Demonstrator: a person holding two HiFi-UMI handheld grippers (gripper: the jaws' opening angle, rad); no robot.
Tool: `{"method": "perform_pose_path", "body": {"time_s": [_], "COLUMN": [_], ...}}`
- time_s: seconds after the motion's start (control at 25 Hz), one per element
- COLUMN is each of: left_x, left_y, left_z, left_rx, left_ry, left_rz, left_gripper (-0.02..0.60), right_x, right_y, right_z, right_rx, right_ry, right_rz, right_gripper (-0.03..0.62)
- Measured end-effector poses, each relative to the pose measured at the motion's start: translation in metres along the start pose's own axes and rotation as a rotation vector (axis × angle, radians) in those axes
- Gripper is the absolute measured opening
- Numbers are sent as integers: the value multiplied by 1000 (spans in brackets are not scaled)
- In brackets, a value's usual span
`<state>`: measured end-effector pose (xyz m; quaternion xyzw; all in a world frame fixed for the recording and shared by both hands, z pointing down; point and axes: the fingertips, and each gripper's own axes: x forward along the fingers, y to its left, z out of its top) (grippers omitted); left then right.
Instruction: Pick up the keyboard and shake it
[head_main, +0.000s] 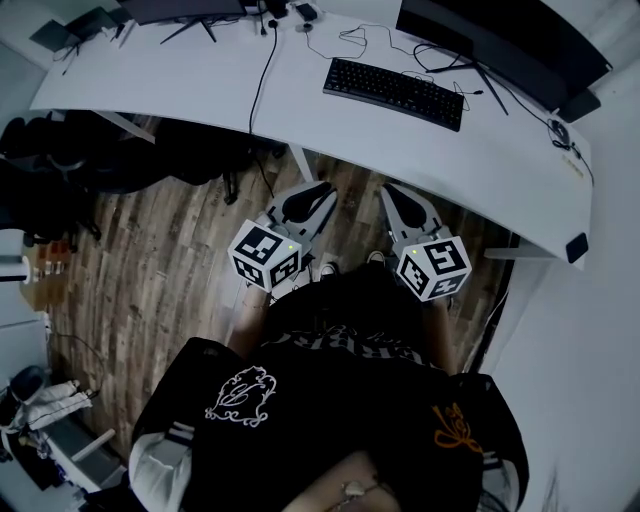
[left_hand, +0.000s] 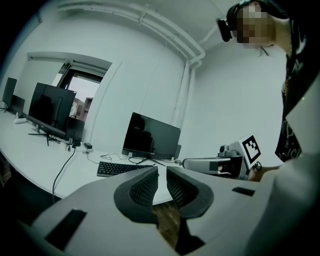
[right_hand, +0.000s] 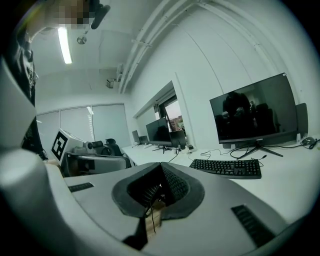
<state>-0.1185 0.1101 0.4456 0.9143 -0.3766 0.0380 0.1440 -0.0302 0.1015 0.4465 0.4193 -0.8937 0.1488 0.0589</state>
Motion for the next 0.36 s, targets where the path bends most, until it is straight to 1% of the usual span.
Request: {"method": "perform_pose_path", "body": {"time_s": [0.36], "left_x": [-4], "left_y": [-9], "left_z": [-2], "left_rx": [17], "left_ry": [0], "left_rz": [-24], "left_gripper": [66], "right_x": [-3], "right_y": [3], "right_z": [0], "right_rx": [-15], "right_ry": [-6], "right_rz": [-15], "right_gripper": [14]}}
